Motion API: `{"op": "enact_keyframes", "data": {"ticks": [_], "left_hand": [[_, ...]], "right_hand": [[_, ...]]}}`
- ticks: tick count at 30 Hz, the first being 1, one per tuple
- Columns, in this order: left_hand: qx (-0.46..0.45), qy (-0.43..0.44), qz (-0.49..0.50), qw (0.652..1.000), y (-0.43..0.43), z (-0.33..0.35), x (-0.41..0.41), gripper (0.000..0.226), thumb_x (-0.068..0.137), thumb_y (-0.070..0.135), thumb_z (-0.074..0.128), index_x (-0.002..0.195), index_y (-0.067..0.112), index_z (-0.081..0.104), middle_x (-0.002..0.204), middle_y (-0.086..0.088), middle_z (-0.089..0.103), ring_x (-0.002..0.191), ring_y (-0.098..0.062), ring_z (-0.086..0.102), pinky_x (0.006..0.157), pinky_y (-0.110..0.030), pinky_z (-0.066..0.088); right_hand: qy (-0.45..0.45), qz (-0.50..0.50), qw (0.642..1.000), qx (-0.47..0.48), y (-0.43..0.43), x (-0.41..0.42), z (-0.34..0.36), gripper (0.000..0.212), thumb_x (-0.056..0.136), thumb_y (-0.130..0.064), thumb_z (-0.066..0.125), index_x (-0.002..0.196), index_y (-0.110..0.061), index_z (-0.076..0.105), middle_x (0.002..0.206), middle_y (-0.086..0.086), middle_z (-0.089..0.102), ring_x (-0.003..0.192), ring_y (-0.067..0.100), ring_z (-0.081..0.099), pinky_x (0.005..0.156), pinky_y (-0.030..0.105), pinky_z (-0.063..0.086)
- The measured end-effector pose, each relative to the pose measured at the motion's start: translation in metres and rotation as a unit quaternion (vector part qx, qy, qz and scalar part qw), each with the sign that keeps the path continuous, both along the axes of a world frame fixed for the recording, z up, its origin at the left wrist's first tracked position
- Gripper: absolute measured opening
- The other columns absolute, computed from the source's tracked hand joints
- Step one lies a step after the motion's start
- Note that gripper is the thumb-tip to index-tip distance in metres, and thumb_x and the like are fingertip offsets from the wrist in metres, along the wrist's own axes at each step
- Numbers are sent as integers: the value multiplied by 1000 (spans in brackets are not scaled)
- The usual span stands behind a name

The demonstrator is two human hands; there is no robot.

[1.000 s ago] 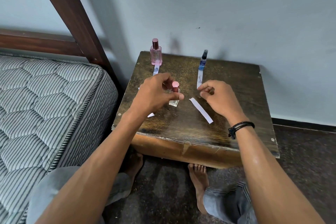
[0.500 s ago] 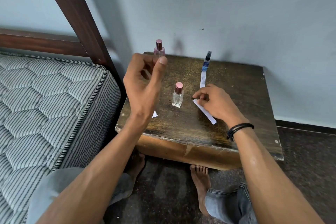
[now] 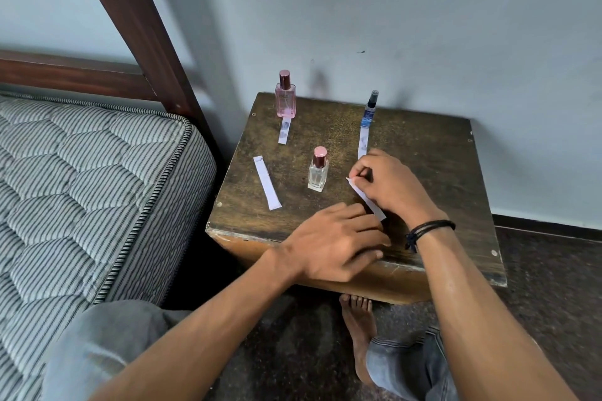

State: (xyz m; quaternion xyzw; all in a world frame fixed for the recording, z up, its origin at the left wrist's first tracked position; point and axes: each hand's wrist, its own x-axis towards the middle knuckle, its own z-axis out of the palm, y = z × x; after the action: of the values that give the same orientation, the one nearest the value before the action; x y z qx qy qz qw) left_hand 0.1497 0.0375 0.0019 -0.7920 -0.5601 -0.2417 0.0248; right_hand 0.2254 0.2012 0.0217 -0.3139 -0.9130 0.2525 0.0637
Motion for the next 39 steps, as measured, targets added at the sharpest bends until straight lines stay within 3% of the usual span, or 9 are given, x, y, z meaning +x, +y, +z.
{"op": "enact_keyframes", "data": {"ticks": [2,4,10,15,19,22,32,39], "left_hand": [[-56,32,-5,998,3,-8,-1,35,103,39,52,129,19,65,127,0,62,109,-22,55,88,-38,46],[-73,42,9,996,5,-13,-3,41,103,42,50,134,18,62,133,-2,58,113,-23,53,94,-40,47],[-48,-39,48,997,9,-14,-5,29,101,29,57,117,9,72,113,-5,64,100,-24,56,94,-36,47],[-44,-70,71,994,8,-14,-8,25,100,23,58,116,8,72,116,-6,62,101,-24,55,95,-36,46],[-40,-76,71,994,7,-13,-8,28,101,21,57,120,6,69,120,-7,64,103,-25,58,97,-37,47],[-27,-62,69,995,9,-14,-7,26,100,20,60,117,4,71,116,-7,69,102,-25,61,96,-38,47],[-8,-62,62,996,14,-15,-3,25,98,19,62,115,4,74,121,-6,72,103,-18,56,97,-30,44],[-24,-57,69,996,16,-19,-3,28,100,22,59,119,7,74,130,-2,69,99,-20,58,97,-28,45]], "right_hand": [[3,-6,1000,-7,2,2,0,7,93,-18,68,91,-23,72,98,-14,56,86,9,57,76,29,44],[13,-25,999,-25,5,4,2,9,92,-21,68,89,-28,71,99,-14,62,89,10,60,80,32,48],[64,-109,989,-82,11,9,10,10,89,-20,69,83,-28,73,85,-13,73,77,7,70,81,36,58],[99,-149,975,-134,12,15,13,13,86,-13,70,81,-24,75,79,-10,75,65,6,72,80,39,62],[129,-172,956,-199,16,19,14,15,85,-5,72,81,-18,77,78,-3,76,71,15,75,78,37,64],[148,-181,943,-235,19,23,16,14,85,-1,73,86,-15,76,83,5,76,81,22,75,71,28,63],[181,-141,950,-211,25,36,27,21,83,-4,79,92,-22,75,89,-2,75,84,12,73,73,25,61],[193,-121,954,-197,24,38,33,20,82,-1,78,89,-20,75,87,-1,75,75,11,69,76,39,62]]}}
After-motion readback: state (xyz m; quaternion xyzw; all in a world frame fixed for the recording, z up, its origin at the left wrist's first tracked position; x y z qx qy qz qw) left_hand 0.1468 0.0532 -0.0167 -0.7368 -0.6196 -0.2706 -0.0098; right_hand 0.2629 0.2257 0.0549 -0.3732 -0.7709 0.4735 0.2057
